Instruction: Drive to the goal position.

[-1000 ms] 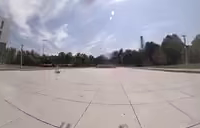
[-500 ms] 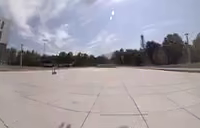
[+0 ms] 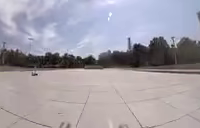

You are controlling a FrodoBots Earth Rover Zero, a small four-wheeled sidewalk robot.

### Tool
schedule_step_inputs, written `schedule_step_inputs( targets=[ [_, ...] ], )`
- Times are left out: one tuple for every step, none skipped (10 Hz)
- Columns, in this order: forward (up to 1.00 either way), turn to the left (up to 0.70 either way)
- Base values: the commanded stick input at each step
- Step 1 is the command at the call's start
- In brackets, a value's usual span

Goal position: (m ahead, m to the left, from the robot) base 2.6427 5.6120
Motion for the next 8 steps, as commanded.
schedule_step_inputs(
  targets=[
    [0.7, 0.0],
    [0.7, 0.0],
    [0.7, 0.0],
    [0.7, 0.0],
    [0.7, 0.0],
    [0.7, 0.0],
    [0.7, 0.0],
    [0.7, 0.0]
  ],
)
